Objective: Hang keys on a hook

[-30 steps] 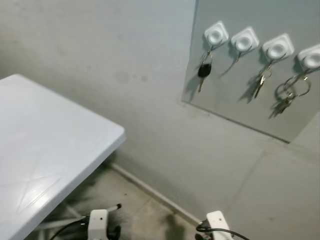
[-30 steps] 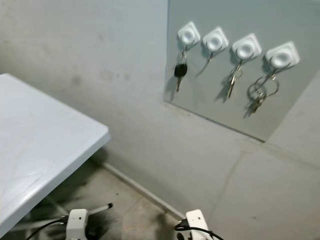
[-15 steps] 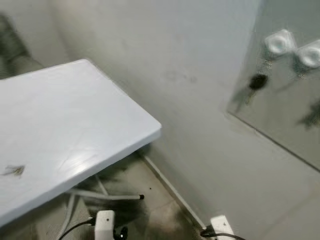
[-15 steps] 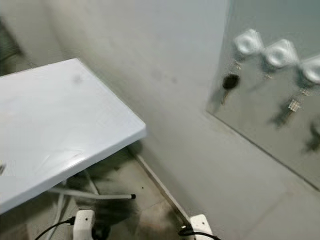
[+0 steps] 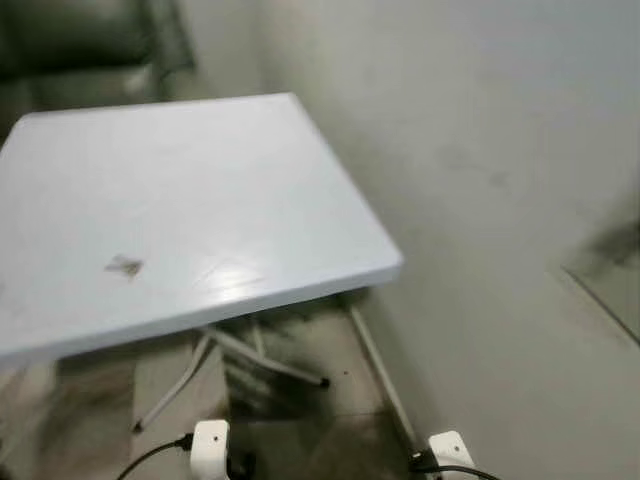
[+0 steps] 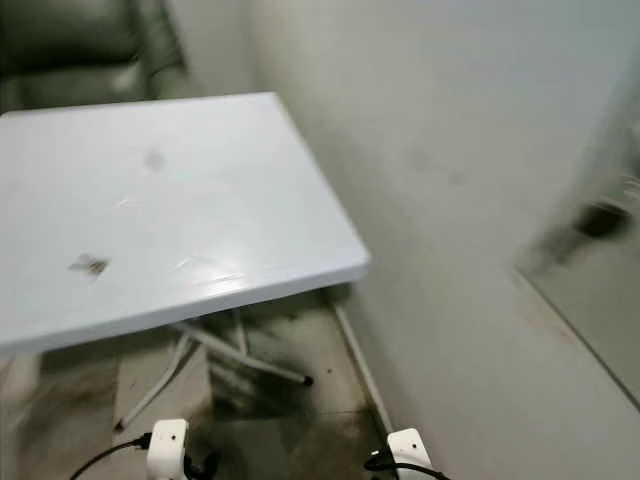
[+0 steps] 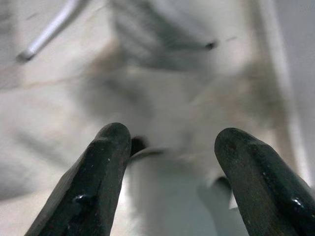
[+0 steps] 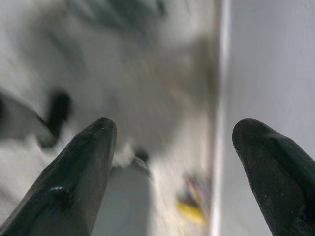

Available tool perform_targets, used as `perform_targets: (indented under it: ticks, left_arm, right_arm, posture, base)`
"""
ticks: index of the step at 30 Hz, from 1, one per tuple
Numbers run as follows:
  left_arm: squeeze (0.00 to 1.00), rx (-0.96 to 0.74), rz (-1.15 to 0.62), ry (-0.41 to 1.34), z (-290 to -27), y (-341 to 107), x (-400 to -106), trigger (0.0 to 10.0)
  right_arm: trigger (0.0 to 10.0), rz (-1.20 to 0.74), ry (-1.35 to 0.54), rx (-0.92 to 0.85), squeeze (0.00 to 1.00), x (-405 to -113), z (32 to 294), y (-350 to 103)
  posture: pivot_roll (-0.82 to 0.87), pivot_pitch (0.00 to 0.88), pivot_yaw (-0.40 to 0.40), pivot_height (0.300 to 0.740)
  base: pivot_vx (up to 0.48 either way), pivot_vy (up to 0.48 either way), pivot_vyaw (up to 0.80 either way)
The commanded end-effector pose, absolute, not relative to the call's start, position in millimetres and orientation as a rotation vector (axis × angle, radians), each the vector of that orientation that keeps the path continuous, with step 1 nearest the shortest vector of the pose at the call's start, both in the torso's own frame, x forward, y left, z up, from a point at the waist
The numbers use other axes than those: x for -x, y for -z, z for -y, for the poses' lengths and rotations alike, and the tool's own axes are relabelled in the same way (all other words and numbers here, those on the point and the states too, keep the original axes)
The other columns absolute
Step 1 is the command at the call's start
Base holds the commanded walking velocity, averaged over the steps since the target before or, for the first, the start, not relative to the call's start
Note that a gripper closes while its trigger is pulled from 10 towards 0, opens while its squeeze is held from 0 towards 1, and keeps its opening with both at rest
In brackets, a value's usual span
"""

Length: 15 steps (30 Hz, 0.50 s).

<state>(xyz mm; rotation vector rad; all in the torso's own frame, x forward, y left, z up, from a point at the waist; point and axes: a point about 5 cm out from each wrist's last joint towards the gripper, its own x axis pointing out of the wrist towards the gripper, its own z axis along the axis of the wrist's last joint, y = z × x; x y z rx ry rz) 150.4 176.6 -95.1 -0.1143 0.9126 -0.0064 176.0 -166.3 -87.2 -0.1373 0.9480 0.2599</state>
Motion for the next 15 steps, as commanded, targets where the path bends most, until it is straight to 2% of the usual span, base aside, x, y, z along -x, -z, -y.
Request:
perform_targets:
  ticks: [1,11,15]
  left_arm:
    - [0.0,0.125,-0.891,0.018,-170.4,92.6,-157.8,10.0]
    - [0.0,0.125,-0.891,0.018,-170.3,92.4,-158.5,10.0]
    - [0.0,0.129,-0.891,0.016,-170.5,92.3,-158.8,10.0]
  right_arm:
    - [10.0,-0.974,-0.246,0.138,0.0,-167.2,171.5,90.8]
    - [10.0,-0.972,-0.246,0.131,0.0,-168.4,170.9,90.3]
    - [10.0,-0.969,-0.246,0.126,0.0,-168.9,170.8,90.0]
  posture:
    - [-0.09,0.0,-0.024,0.724]
    - [-0.09,0.0,-0.026,0.724]
    - [-0.09,0.0,-0.027,0.724]
  base:
    - [0.0,0.0,0.8]
    - [0.0,0.0,0.8]
    - [0.0,0.0,0.0]
